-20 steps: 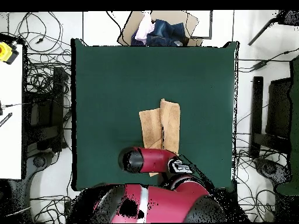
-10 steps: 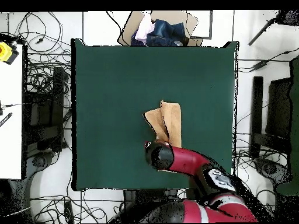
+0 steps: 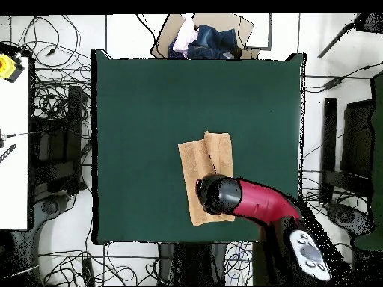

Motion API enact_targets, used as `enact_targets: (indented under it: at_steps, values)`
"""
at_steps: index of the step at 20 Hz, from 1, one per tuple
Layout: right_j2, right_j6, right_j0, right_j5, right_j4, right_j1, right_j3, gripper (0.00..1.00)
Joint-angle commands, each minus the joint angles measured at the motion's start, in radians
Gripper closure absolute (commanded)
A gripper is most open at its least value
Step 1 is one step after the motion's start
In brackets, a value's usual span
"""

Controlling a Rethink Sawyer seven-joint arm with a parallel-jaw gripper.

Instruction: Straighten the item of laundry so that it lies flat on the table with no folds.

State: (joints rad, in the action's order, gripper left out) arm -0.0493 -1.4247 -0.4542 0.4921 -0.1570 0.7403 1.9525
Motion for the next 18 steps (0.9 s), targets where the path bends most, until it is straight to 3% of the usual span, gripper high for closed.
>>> enact_targets:
  at_steps: [1,4,9,13,18]
  values:
    - [-0.105,0.077,-0.123,0.075,-0.016,0.179,0.030,0.00]
    - [-0.134,0.193,-0.212,0.116,-0.052,0.250,0.078,0.00]
    - [-0.155,0.251,-0.278,0.144,-0.143,0.248,0.038,0.00]
    - [-0.179,0.215,-0.291,0.166,-0.175,0.159,-0.086,0.00]
    - [-0.184,0.120,-0.253,0.075,-0.225,0.017,-0.193,0.00]
